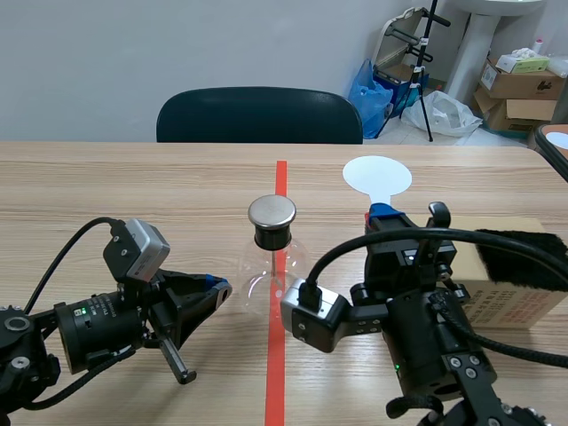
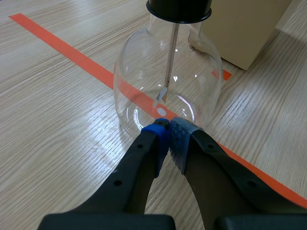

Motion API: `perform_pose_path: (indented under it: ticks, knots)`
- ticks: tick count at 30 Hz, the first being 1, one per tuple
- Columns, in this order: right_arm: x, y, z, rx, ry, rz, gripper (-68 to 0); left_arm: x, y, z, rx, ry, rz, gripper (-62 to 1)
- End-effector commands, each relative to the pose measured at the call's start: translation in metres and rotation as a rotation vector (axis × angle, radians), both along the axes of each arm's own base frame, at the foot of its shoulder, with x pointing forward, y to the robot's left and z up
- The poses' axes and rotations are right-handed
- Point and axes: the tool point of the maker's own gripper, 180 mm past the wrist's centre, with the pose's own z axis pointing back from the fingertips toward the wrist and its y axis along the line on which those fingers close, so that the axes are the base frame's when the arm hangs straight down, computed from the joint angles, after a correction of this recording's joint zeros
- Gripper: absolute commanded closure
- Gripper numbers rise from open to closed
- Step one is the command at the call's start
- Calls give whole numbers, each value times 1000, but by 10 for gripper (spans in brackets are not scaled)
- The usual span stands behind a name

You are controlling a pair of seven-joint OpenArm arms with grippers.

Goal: Do the electroscope experiment

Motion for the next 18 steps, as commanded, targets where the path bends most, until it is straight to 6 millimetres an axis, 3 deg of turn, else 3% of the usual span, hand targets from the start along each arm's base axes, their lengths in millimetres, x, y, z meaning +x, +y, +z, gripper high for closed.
perform_pose_path:
  ticks: [1,18]
  knots:
    - [4,-1,11,8,-36,2,-13,4,-5,10,-34,-21,3,-30]
    - [4,-1,11,12,-33,3,-13,4,-7,10,-37,-22,1,-30]
